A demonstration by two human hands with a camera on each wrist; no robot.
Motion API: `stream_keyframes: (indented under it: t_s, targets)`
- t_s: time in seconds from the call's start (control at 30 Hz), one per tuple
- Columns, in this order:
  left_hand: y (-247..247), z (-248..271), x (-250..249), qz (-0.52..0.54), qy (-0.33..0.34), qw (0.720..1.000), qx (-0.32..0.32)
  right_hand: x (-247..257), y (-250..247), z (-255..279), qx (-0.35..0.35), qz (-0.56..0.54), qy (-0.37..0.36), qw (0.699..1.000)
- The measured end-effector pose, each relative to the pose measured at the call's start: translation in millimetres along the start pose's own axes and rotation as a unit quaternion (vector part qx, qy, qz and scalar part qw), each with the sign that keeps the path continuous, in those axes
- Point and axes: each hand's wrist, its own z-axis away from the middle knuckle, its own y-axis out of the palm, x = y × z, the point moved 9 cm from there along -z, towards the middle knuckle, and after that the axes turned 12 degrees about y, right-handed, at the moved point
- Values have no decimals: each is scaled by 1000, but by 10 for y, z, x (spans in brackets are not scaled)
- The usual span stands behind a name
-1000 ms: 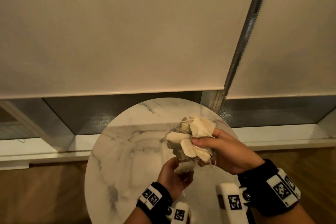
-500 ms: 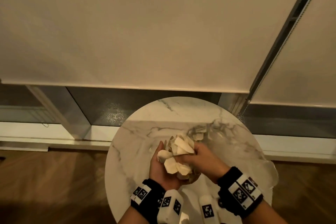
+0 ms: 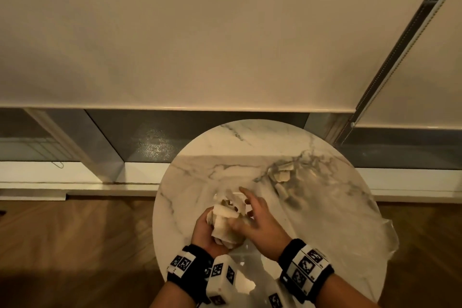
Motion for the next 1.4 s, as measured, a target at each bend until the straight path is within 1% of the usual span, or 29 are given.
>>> stream_keyframes:
  t_s: [0.03,0.07,0.1,0.13,0.17,0.2,0.23,0.27,0.3,0.33,0.43,0.5,0.53,0.57,0.6,0.63,0.67,0.7,0.73,0.77,0.8,0.83,0.87,0.9,0.93,1.03,1.23,1.33,1.4]
  targets:
    - [-93,-24,-43,-4,0,1000,-10,-58,-143,-21,-41,-42,-8,998]
    - [-170,-51,-90,0,2,1000,-13,-159,-303,-39,-94,-54,-12,994]
    - [-238,-71,-138,-1,3,1000,-14,-307,-477,-64,-153,-31,-4,988]
    - [-295,-86,-184,5,10,1000,-13,-494,-654,-96,-206,32,19,978]
    - [-361,-97,-233,12,14,1000,-18,-702,-791,-148,-241,129,53,960]
    - [-382,-85,-276,11,14,1000,-19,-932,-892,-204,-250,230,95,936]
    - [-389,-74,-325,11,14,1000,-25,-1186,-967,-265,-232,313,143,910]
    - [-426,-84,-370,9,16,999,-32,-1445,-1006,-320,-203,369,187,888]
    - [-457,-85,-403,5,15,999,-40,-1663,-1053,-357,-171,405,219,871]
    - [-510,-99,-430,-1,10,999,-48,-1867,-1082,-384,-141,423,243,861]
    - [-673,-163,-500,-20,8,998,-59,-2286,-1218,-406,-88,410,317,851]
    - [-777,-191,-545,-36,11,997,-63,-2443,-1278,-370,-87,371,376,845]
    - [-805,-194,-565,-47,14,997,-63,-2465,-1269,-346,-99,351,399,841]
    - [-805,-196,-574,-54,14,997,-60,-2430,-1264,-327,-120,335,412,839]
    - [-801,-190,-595,-61,15,996,-58,-2329,-1223,-320,-152,325,409,839]
    - [-777,-178,-603,-56,15,997,-55,-2153,-1185,-314,-194,322,385,843]
    - [-764,-174,-619,-46,18,997,-55,-1940,-1114,-325,-236,319,343,852]
    - [-730,-163,-631,-34,20,998,-50,-1722,-1010,-341,-267,304,293,866]
    - [-702,-157,-648,-29,19,998,-46,-1555,-861,-374,-276,265,252,889]
    - [-678,-148,-666,-27,19,998,-46,-1451,-689,-428,-258,213,234,913]
    - [-662,-144,-688,-27,21,998,-47,-1413,-500,-491,-222,167,240,930]
    - [-659,-137,-709,-28,22,998,-49,-1420,-302,-558,-175,142,263,938]
    - [-654,-138,-728,-32,23,998,-51,-1452,-144,-613,-136,137,287,938]
    - [-650,-136,-744,-38,23,998,-53,-1490,-43,-656,-115,142,305,935]
    - [-644,-132,-766,-44,25,997,-51,-1511,9,-679,-108,151,314,931]
    - [-636,-117,-850,-58,41,996,-52,-1611,-30,-687,-114,180,321,923]
    - [-560,-107,-816,-75,40,995,-52,-1942,-498,-461,-151,184,346,908]
    - [-755,-317,-652,-139,13,986,-88,-2024,-595,-356,-159,156,354,908]
    - [-951,-498,-633,-211,24,968,-134,-2023,-607,-305,-172,142,356,908]
